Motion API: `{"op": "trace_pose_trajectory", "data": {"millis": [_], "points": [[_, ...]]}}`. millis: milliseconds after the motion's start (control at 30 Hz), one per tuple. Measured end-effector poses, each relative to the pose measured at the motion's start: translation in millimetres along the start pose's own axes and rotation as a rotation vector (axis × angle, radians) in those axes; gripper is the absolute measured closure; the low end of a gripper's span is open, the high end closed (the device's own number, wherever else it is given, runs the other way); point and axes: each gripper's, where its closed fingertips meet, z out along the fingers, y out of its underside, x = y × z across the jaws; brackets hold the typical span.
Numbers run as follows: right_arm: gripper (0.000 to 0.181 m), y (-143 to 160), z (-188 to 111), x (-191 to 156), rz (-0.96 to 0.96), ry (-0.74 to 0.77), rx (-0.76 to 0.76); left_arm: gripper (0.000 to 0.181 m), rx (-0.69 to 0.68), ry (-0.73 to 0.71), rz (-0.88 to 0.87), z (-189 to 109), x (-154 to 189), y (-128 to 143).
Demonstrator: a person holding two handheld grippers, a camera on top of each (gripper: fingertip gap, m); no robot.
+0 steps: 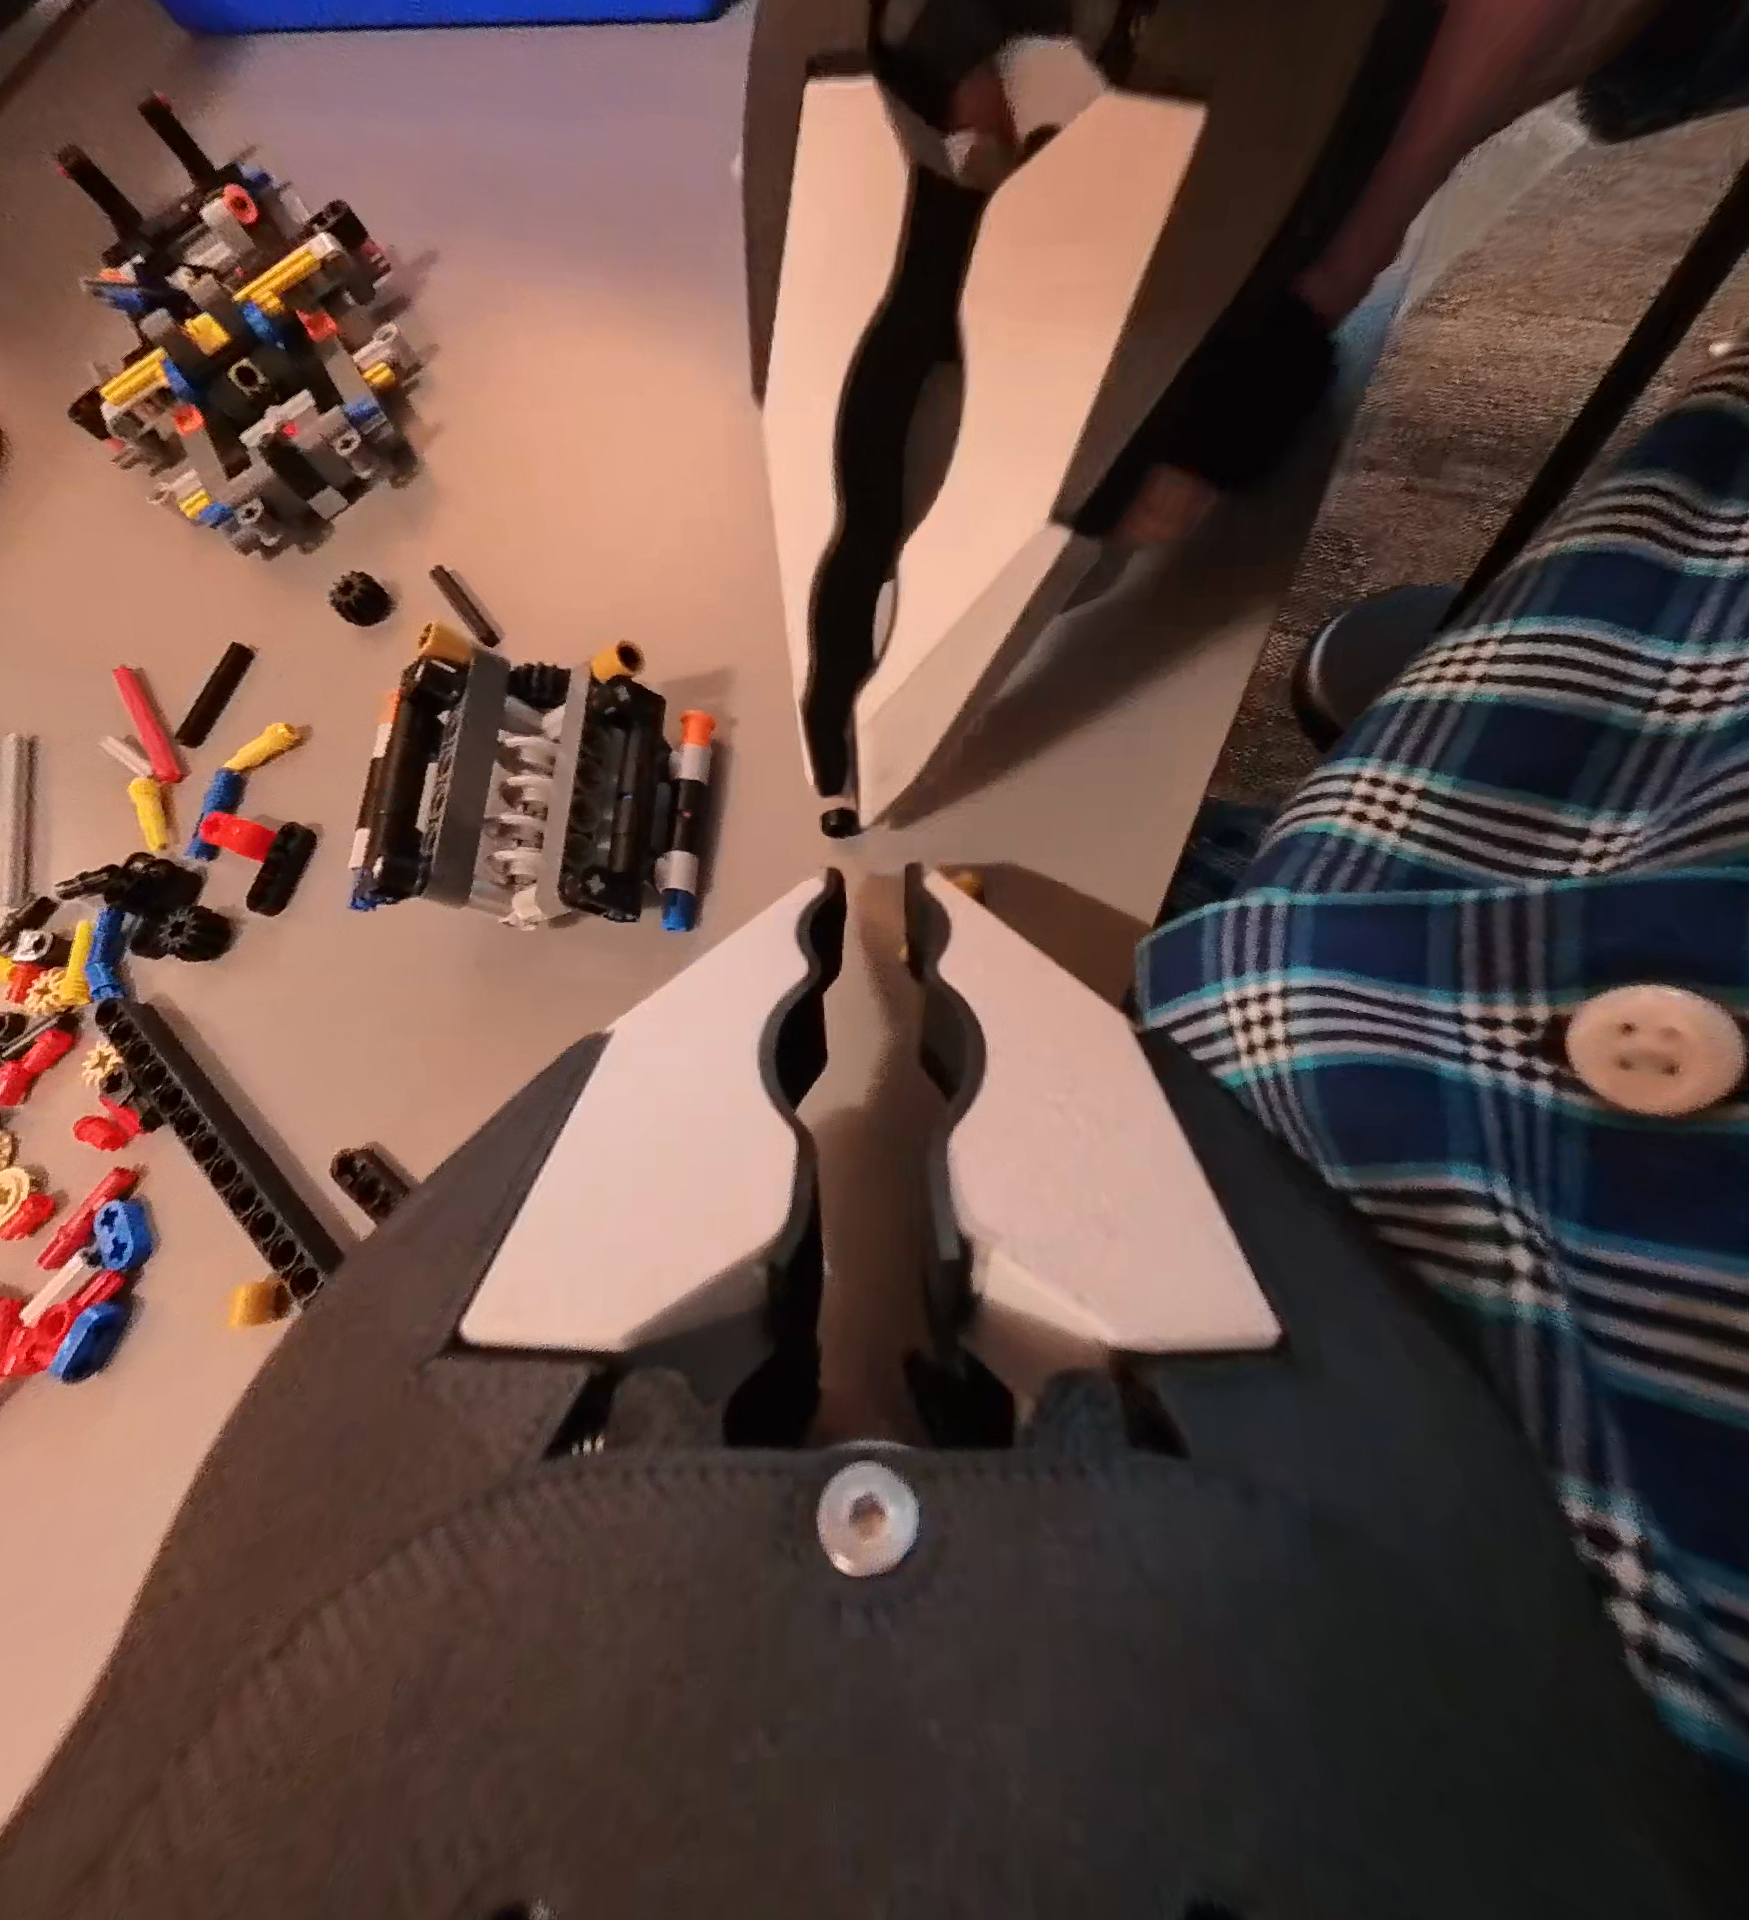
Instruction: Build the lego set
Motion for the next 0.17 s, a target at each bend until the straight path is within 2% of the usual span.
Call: {"op": "trace_pose_trajectory", "data": {"millis": [33, 167], "points": [[0.175, 1.5, 1.7, -0.1, -0.004, 0.0, -0.014, 0.172, 0.002, 0.011, 0.003, -1.2, 1.8, 0.5], [0.181, 0.4, 4.4, -0.5, -0.026, 0.009, -0.019, 0.17, 0.017, 0.016, 0.012, -3.8, 2.6, 0.5]]}}
